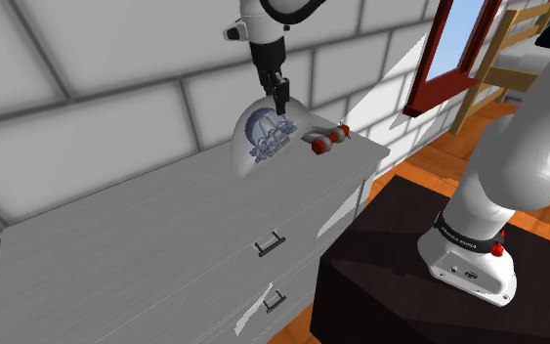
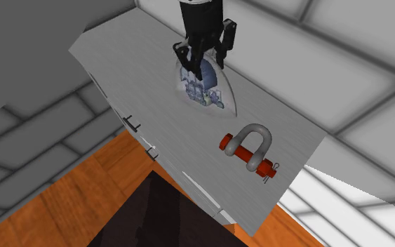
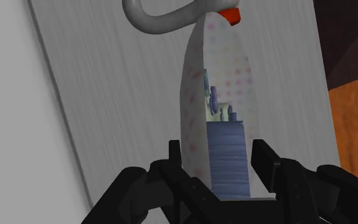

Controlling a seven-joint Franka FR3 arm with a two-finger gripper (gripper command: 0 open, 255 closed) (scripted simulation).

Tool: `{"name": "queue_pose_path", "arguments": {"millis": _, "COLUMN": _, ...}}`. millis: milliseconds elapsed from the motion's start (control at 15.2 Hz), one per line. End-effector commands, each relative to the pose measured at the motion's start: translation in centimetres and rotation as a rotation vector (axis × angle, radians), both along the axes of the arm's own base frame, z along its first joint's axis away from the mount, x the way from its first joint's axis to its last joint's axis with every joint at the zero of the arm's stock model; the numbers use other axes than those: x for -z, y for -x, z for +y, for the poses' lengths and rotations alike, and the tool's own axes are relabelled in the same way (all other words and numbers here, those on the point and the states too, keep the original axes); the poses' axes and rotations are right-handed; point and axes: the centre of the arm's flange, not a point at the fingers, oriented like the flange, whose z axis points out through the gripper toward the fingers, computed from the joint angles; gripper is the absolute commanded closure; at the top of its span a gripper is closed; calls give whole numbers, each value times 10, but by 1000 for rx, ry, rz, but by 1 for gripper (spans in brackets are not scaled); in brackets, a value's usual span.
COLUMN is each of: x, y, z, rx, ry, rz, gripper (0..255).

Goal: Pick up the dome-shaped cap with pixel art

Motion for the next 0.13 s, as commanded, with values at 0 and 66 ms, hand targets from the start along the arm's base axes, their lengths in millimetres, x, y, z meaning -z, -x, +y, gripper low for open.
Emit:
{"name": "queue_pose_path", "arguments": {"millis": 0, "x": -7, "y": 0, "z": 0, "rx": 0, "ry": 0, "rz": -1, "gripper": 255}}
{"name": "queue_pose_path", "arguments": {"millis": 66, "x": -7, "y": 0, "z": 0, "rx": 0, "ry": 0, "rz": -1, "gripper": 255}}
